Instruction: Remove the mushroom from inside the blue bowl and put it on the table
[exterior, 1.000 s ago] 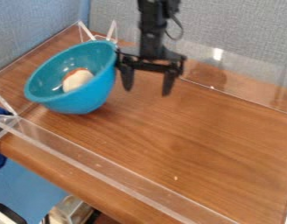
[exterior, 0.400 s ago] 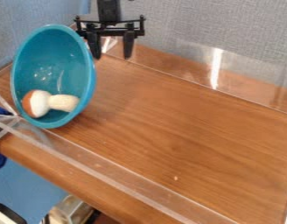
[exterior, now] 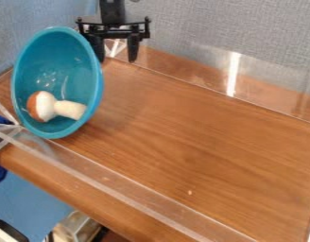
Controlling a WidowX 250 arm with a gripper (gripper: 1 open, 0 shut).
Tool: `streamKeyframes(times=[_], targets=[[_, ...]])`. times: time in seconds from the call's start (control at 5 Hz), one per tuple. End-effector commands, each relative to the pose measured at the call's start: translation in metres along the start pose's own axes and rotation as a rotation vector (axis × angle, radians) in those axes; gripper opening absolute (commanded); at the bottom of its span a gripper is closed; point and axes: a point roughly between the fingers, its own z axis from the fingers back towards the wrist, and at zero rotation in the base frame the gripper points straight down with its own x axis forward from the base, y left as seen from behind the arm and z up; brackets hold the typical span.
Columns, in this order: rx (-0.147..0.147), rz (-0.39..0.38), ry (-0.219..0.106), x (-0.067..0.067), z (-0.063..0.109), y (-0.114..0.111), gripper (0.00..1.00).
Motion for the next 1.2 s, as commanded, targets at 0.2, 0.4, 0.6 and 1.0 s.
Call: streamKeyframes(times=[0.2,0.4,0.6,1.0], targets=[[0.013,0.054,-0.039,0.023,0.004,0.033,0.00],[0.020,0.065,-0.036,0.029,-0.001,0.045,1.00],[0.023,0.069,-0.034,0.032,-0.003,0.056,0.00],[0.017,-0.073,-0.044,0.019,0.009,0.033,0.00]])
